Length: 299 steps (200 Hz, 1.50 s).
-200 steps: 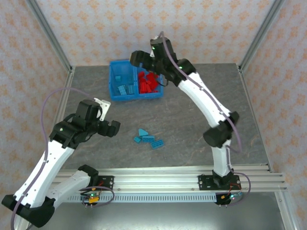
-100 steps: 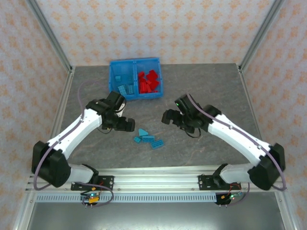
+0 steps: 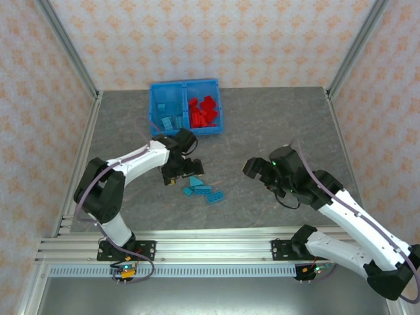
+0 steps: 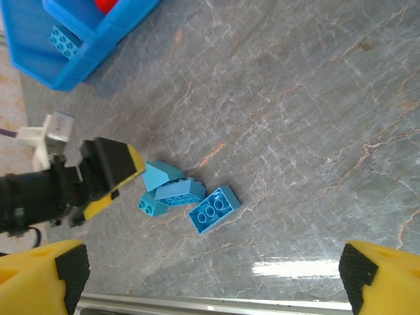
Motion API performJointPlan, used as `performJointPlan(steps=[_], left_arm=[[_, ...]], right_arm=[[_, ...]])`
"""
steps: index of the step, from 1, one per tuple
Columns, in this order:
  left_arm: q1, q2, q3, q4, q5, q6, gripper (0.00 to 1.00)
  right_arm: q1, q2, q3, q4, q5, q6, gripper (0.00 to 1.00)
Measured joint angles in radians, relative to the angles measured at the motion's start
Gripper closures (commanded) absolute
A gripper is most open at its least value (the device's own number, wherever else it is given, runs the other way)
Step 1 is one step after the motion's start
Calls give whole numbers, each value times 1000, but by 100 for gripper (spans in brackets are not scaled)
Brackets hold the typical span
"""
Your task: Sort the legos into containers by color
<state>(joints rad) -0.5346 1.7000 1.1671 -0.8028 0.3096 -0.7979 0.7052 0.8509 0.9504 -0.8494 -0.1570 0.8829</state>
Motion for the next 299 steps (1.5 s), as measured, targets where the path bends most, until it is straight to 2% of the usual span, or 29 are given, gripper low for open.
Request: performJointPlan(steps=[27, 68, 115, 153, 203, 247, 268, 299], left_arm=[[-60, 34, 29, 8, -7, -34, 3], [-95, 118, 62, 5, -70, -40, 29], [-99, 183, 65, 5, -121, -42, 49], [-131, 190, 93, 2, -164, -43, 65], [-146, 190, 124, -43, -213, -69, 68], [-134, 165, 318, -159, -282, -65, 68], [-84, 133, 439, -214, -314, -49, 68], [69, 107, 620, -264, -349, 7, 70]], right_arm=[[-1, -15, -11, -15, 4, 8, 2], [-1, -39, -13, -68, 6, -6, 1], [-1, -165, -26, -121, 6, -62, 1], [-1, -210, -21, -223, -18, -137, 1], [-1, -194, 40, -258, -161, -319, 2], [-1, -72, 119, -239, -280, -436, 1], [-1, -35, 126, -203, -293, -464, 1], [-1, -1, 125, -139, -288, -477, 1]])
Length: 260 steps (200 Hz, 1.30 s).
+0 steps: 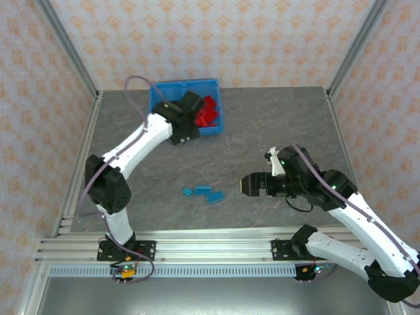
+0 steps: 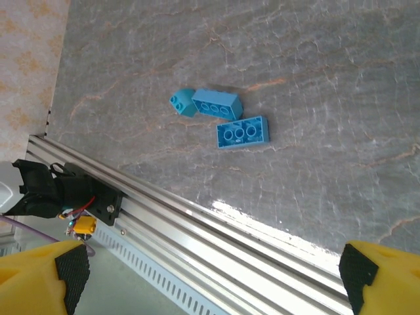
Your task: Sort the legos into containers by color
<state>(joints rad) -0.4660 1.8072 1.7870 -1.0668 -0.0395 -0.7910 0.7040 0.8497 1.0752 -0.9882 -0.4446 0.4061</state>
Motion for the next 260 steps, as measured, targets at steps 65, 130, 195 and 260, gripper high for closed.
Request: performJointPlan(steps=[65, 130, 195, 260], left_arm=[[211, 233, 428, -15, -53, 79, 72], [275, 674, 784, 4, -47, 82, 71], [314, 715, 805, 77, -9, 55, 40], [311, 634, 790, 64, 50, 79, 16]], right_arm=[[0, 113, 58, 12, 128, -19, 0], [0, 232, 214, 5, 243, -6, 0], [0, 238, 214, 2, 312, 41, 0], [0, 311, 217, 52, 269, 49, 0]])
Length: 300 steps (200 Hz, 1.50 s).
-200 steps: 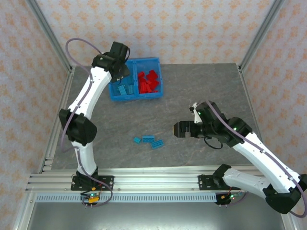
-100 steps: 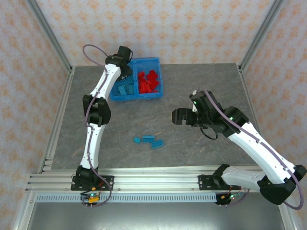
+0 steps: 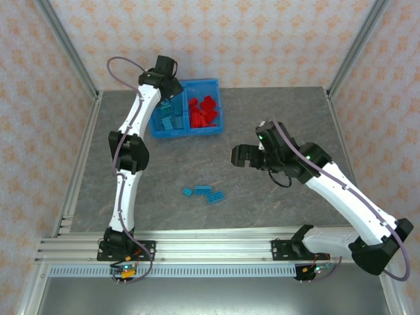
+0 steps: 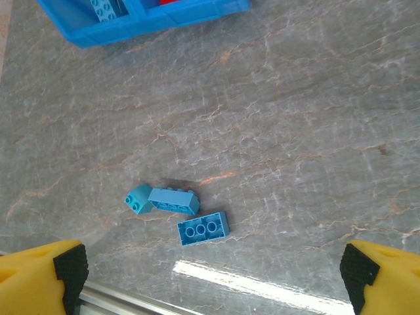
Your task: Sort the legos into containers by color
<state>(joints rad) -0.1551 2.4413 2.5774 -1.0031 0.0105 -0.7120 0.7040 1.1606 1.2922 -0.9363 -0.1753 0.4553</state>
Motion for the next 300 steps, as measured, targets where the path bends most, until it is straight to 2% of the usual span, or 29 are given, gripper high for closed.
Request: performJointPlan(steps=[23, 55, 84, 112, 146, 164, 196, 224, 253, 263, 280, 300], left_arm=[[-2, -153, -119, -7, 27, 39, 16], [-47, -482, -404, 12, 63, 124, 12], [-181, -762, -692, 28, 104, 210, 11], [-317, -959, -1020, 63, 154, 216, 12], [-455, -1153, -1407, 98, 159, 60, 12], [-528, -1268, -1578, 113, 135, -113, 11], [-563, -1453, -1833, 169, 104, -446, 8], [-565, -1490, -1887, 195, 82, -630, 8], [-565, -1434, -1876, 256, 95, -674, 6], [-565, -1377, -1853, 262, 108, -629, 9], [-565, -1255, -1770, 234, 108, -493, 21], [-572, -1125, -1660, 190, 57, -299, 20]], right_arm=[[0, 63, 4, 18, -43, 0, 0], [0, 93, -4, 60, -89, 5, 0], [0, 93, -24, 82, -117, 15, 0], [0, 85, -26, 77, -121, 9, 0], [-1, 16, -56, 69, -125, -8, 0], [-1, -41, -96, 66, -126, -11, 0], [-1, -156, -193, 66, -130, -4, 0], [-1, -242, -257, 62, -132, 1, 0], [-1, -294, -276, 60, -132, 1, 0], [-1, -306, -279, 58, -132, 0, 0], [-1, -322, -284, 48, -132, 0, 0], [-1, -340, -285, 34, -130, 0, 0]])
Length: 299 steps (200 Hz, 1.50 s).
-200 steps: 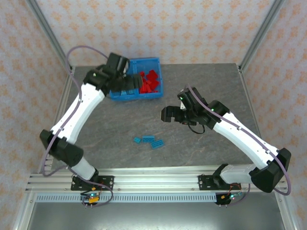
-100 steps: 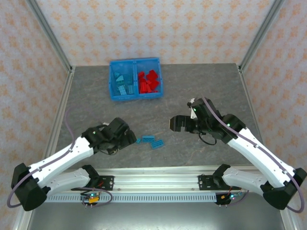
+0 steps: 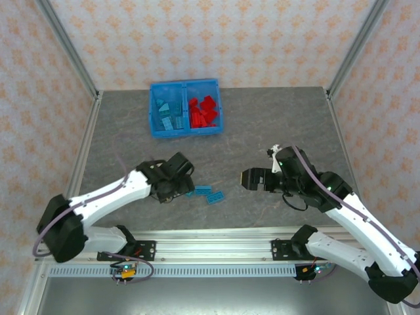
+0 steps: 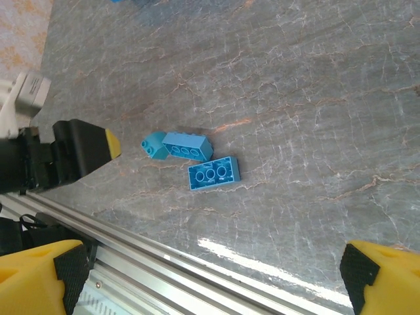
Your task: Sort the legos into containers by color
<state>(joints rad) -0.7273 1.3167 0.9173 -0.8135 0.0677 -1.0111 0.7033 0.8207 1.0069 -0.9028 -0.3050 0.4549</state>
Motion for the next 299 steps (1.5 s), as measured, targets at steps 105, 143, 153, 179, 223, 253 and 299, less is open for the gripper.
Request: performJointPlan(steps=[105, 143, 153, 179, 223, 253, 299], left_arm=[[-1, 293, 57, 26, 29, 594, 29], [25, 368, 96, 58, 31, 643, 45], [32, 386, 101, 65, 36, 660, 47], [40, 423, 116, 72, 58, 674, 59], [42, 425, 120, 78, 81, 669, 70], [42, 409, 117, 85, 82, 644, 71], [84, 272, 205, -2, 50, 609, 72]], right_arm=[[0, -48, 0, -40, 32, -10, 0], [0, -50, 0, -45, 40, -7, 0], [0, -50, 1, -49, 44, -7, 0], [0, -50, 5, -65, 55, -7, 0], [0, -50, 9, -77, 35, -13, 0], [-4, -50, 9, -77, -87, -47, 0], [-4, -64, 9, -61, -214, -74, 0]])
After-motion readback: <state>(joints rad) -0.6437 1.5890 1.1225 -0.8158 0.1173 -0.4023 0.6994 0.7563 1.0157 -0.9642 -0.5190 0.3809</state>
